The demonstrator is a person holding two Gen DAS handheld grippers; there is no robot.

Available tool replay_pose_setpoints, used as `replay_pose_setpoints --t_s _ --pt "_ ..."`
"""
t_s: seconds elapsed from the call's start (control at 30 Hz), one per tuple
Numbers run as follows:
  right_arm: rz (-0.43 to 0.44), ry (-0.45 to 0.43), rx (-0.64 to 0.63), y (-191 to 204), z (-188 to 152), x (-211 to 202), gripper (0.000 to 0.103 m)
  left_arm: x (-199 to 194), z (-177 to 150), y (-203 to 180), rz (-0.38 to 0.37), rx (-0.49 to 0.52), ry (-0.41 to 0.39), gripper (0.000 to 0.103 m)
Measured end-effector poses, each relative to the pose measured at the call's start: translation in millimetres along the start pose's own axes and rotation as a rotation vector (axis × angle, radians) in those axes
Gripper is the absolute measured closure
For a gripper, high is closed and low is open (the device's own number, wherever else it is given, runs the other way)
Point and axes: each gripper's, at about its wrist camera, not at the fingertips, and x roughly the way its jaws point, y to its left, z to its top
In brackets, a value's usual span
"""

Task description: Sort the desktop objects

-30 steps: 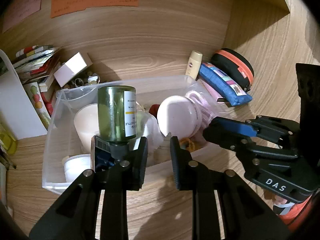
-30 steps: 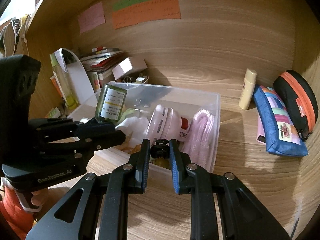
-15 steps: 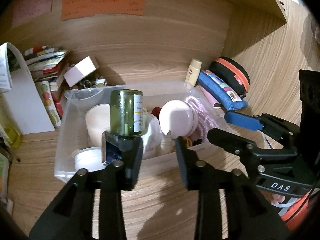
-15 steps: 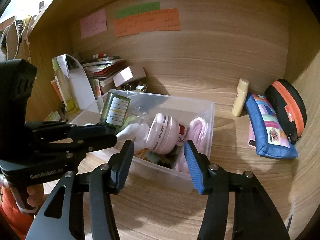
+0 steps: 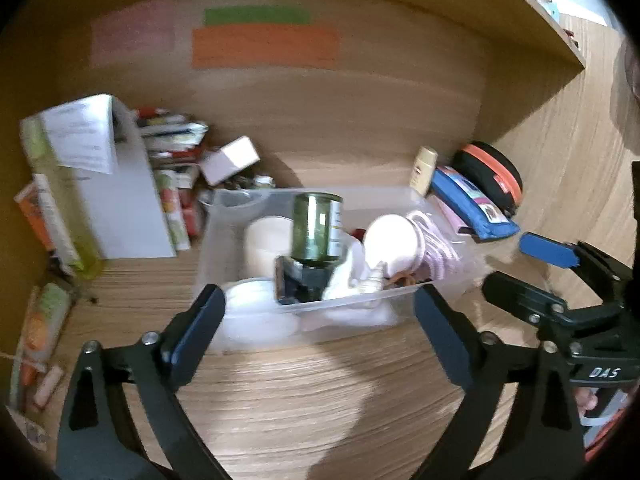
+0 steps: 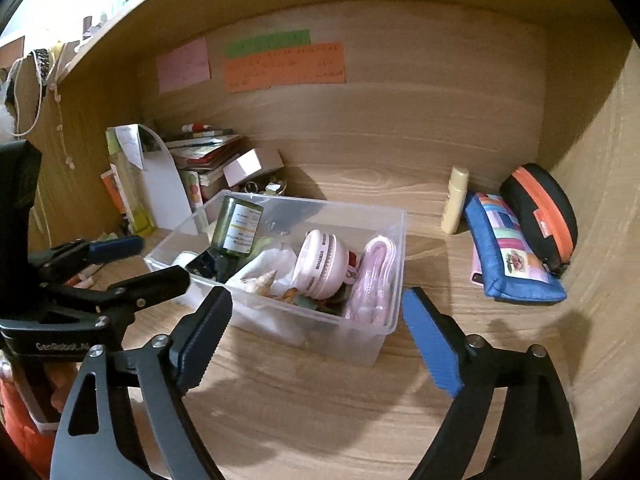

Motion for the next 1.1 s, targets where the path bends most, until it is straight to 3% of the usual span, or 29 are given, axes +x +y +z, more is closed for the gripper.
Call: replay_pose_setpoints --t_s 0.2,0.63,1.1 --pt "-0.029 -0.034 0.014 6 -6 -19 0.002 -12 -6 1 0.031 -0.014 0.001 0.004" --pt "-0.043 -0.072 0.078 6 -20 -46 0.0 -37 -25 -1 0.129 -0.022 -0.062 0.003" --pt "-0.061 -0.077 0.047 15 -29 -54 0.0 -33 -35 -8 0.123 0.001 -0.05 0.002"
